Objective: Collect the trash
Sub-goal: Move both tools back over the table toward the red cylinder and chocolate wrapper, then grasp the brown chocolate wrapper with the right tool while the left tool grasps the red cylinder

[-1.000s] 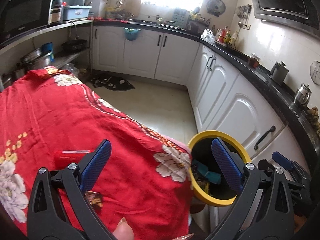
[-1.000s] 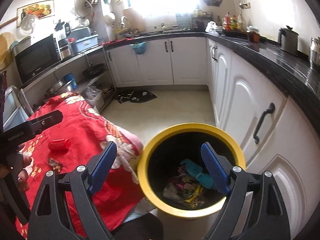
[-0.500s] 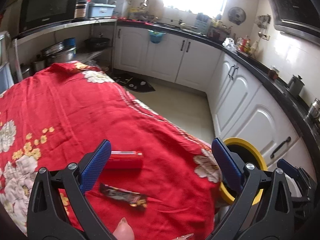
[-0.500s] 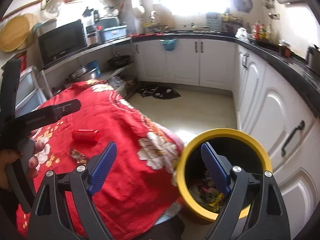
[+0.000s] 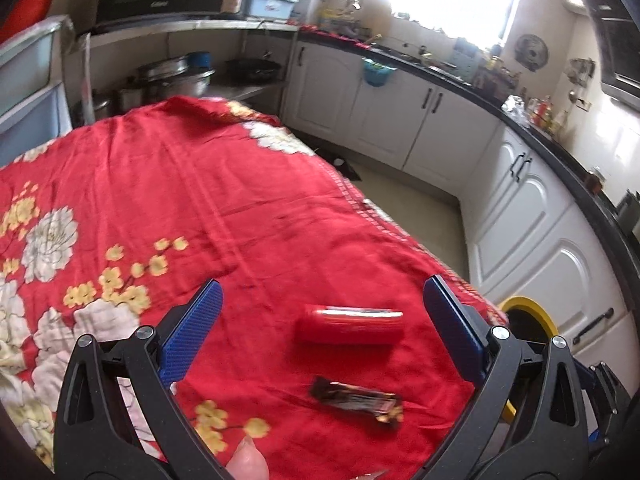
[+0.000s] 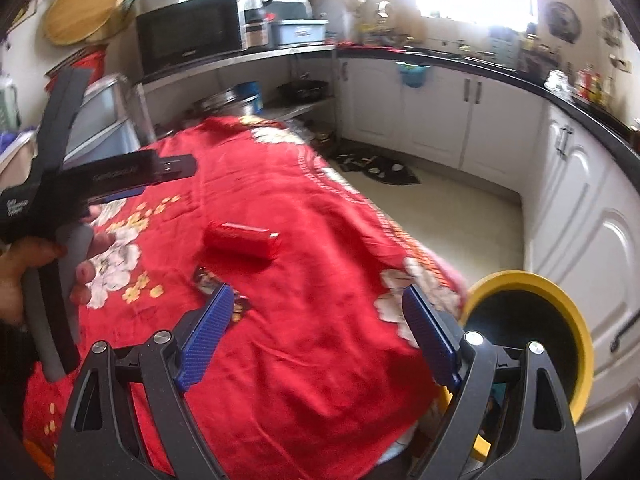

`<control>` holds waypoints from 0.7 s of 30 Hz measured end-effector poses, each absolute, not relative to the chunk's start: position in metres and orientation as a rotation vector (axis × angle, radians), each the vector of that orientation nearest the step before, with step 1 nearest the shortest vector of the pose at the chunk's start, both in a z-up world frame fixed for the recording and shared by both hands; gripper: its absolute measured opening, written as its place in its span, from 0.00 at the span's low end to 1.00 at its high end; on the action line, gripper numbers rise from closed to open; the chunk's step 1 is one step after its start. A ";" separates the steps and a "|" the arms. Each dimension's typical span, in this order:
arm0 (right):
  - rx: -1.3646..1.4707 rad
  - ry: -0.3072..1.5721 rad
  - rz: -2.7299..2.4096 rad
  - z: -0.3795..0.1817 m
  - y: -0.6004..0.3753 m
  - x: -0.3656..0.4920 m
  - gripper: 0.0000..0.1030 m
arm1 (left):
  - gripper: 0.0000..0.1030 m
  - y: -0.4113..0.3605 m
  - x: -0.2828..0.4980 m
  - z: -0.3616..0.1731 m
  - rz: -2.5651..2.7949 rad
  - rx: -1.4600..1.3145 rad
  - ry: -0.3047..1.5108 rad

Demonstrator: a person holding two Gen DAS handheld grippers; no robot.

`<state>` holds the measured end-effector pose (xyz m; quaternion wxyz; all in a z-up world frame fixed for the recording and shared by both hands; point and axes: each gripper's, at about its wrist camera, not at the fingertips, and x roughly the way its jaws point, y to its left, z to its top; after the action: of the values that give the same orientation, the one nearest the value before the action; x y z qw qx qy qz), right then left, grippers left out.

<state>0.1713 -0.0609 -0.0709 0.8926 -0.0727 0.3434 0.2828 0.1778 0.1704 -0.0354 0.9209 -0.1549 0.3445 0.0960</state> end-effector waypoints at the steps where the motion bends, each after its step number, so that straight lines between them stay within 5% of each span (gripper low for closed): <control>1: -0.165 0.720 0.599 -0.073 -0.055 0.172 0.81 | 0.90 0.177 0.178 -0.039 0.202 -0.332 0.716; 11: -0.289 0.793 0.730 -0.113 0.006 0.181 0.80 | 0.90 0.209 0.186 -0.070 0.161 -0.416 0.815; 21: -0.356 0.878 0.804 -0.146 0.045 0.204 0.61 | 0.82 0.201 0.216 -0.083 0.048 -0.335 0.903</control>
<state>0.2042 0.0449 -0.1462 0.8133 -0.1669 0.4111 0.3764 0.2160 0.2008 -0.0829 0.8860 -0.1613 0.4342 0.0230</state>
